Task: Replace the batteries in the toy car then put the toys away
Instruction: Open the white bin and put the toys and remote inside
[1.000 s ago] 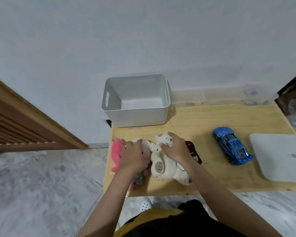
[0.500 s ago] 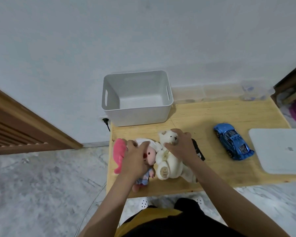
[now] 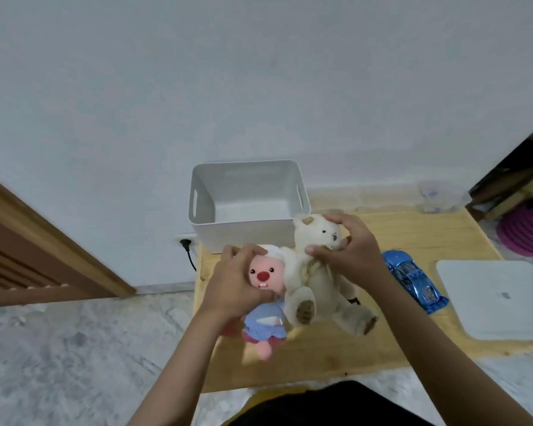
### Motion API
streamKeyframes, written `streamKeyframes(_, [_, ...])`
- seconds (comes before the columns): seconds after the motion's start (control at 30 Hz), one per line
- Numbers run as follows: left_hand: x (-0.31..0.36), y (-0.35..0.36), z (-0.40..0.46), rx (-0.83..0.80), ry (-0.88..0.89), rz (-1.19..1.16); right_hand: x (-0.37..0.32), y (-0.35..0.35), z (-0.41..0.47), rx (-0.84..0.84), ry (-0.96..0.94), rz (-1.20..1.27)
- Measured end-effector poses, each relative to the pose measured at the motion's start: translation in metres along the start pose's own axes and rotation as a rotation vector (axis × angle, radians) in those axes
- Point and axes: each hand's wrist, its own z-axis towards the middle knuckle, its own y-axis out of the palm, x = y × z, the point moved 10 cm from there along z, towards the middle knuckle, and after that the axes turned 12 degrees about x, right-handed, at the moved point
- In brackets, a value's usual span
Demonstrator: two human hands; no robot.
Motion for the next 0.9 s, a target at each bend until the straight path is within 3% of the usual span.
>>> streamKeyframes(0.17, [0.022,-0.042,0.023,0.093,0.028,-0.062,-0.024,-0.015,0.019,-0.029,-0.023,0.025])
streamKeyframes(0.43, [0.033,-0.088,0.104,0.228,0.065,-0.023,-0.065,-0.008,0.101,0.076,-0.130,-0.039])
streamKeyframes(0.9, [-0.024,-0.014,0.178,0.045,0.093,0.259,0.003,0.110,0.129,-0.206,-0.012,-0.211])
